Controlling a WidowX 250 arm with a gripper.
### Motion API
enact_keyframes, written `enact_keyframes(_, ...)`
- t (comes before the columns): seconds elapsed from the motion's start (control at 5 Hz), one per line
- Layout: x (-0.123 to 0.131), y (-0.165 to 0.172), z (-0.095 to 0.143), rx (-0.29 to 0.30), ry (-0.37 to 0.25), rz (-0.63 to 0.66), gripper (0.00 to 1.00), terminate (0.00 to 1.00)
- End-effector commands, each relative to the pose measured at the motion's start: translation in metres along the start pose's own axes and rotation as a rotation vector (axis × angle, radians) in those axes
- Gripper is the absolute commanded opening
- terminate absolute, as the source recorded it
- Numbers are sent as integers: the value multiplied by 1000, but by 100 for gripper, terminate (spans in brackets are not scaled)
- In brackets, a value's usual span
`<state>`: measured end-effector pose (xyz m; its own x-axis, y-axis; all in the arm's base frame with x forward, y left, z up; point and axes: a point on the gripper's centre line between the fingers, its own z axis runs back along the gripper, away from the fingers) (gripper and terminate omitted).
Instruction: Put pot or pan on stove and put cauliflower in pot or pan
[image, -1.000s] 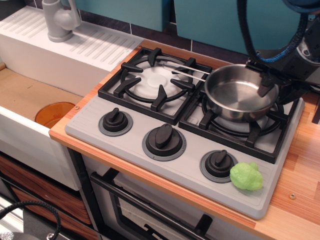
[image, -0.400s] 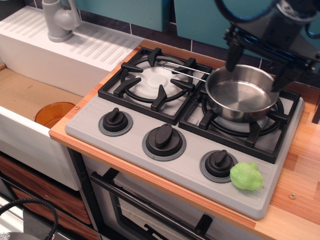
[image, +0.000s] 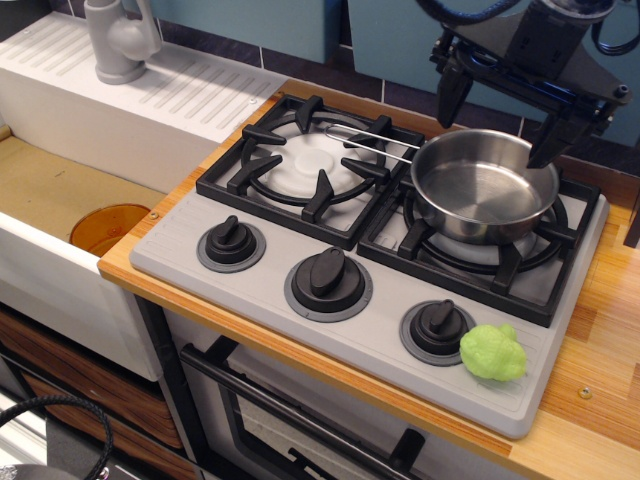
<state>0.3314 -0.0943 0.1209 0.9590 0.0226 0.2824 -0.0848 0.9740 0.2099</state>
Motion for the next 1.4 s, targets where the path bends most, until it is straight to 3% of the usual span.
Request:
enact_keyframes(0.0, -2, -4, 12, -21, -42, 31, 100, 0)
enact_keyframes(0.2, -26, -18, 15, -9, -48, 70, 100, 0)
enact_keyframes(0.4, -47, -33, 15, 73, -57, 102, 100, 0)
enact_keyframes(1.2, -88, -53, -9, 114, -139, 130, 100, 0)
